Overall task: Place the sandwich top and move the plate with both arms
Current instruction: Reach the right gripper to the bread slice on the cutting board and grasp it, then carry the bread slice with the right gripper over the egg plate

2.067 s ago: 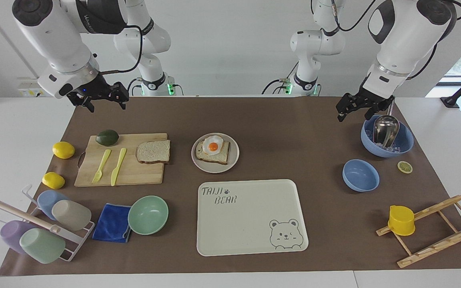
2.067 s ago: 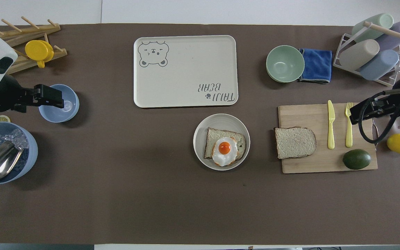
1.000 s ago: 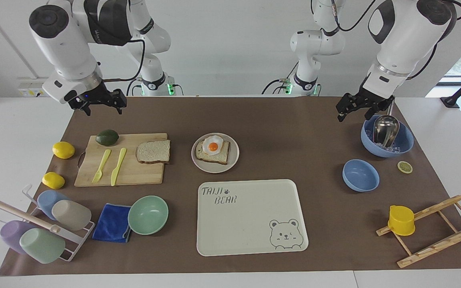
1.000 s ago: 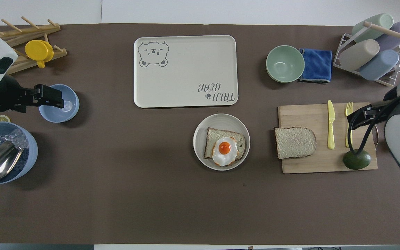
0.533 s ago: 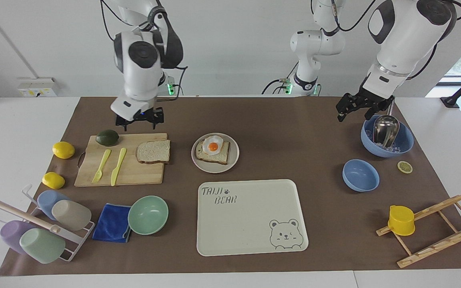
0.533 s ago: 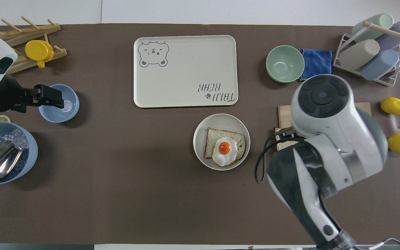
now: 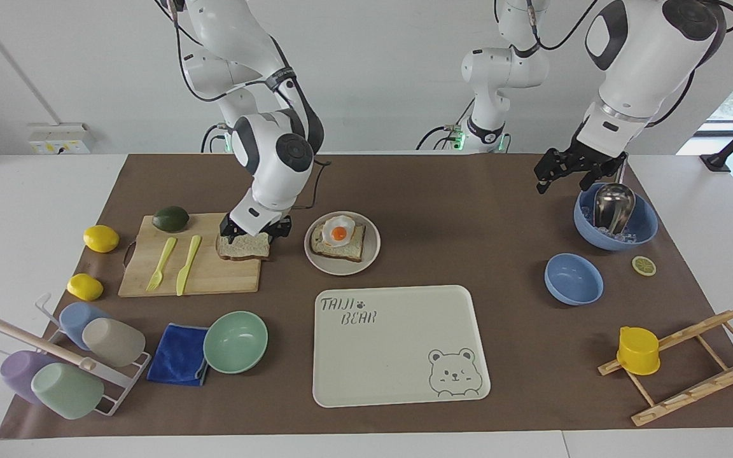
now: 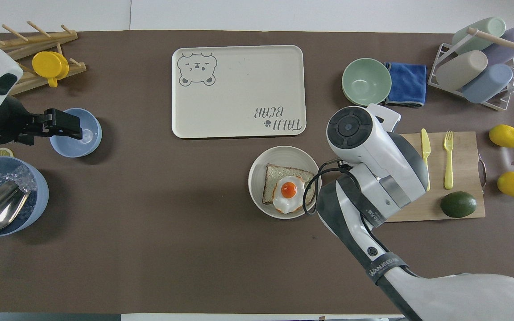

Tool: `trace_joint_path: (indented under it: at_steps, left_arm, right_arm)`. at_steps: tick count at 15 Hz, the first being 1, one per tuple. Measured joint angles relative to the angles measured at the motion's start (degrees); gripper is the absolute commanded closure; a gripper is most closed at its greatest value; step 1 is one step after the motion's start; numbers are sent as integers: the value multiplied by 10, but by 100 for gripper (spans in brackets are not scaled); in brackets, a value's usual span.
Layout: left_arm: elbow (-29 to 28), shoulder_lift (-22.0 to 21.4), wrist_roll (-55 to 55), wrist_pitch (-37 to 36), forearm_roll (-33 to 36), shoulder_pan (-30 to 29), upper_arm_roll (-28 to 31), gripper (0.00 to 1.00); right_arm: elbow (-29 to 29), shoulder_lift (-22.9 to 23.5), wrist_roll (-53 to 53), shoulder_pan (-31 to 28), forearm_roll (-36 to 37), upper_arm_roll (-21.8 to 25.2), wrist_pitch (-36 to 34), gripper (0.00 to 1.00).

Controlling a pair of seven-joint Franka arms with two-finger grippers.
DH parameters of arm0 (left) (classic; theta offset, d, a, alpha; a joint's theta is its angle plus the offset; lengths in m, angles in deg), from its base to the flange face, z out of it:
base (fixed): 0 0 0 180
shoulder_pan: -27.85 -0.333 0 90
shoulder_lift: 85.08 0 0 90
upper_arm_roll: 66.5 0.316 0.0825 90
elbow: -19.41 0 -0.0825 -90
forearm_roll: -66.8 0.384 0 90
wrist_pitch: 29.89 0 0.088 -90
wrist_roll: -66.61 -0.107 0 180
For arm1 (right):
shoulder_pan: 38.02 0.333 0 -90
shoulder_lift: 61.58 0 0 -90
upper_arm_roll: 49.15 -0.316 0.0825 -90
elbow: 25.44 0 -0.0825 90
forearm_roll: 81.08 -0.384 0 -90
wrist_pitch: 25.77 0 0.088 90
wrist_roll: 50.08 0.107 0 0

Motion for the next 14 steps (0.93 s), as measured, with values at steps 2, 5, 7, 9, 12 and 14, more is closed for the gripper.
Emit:
trace_joint_path:
  at_steps: [2,5,7,9,12,14]
  left_arm:
    - [0,0,0,0,0,0,0,0]
    - [0,0,0,0,0,0,0,0]
    - [0,0,0,0,0,0,0,0]
    - [0,0,0,0,0,0,0,0]
    - [0,0,0,0,0,0,0,0]
    - [0,0,0,0,0,0,0,0]
  right_arm:
    - [0,4,27,3,-15,-2,3,0]
    - [-16,4,37,3,-39,-2,19,0]
    - [-33,4,46,3,-42,-2,29,0]
    - [-39,4,59,3,-51,-2,34,0]
    - [-46,4,61,-3,-61,-1,34,0]
    - [-51,4,61,-10,-75,-1,35,0]
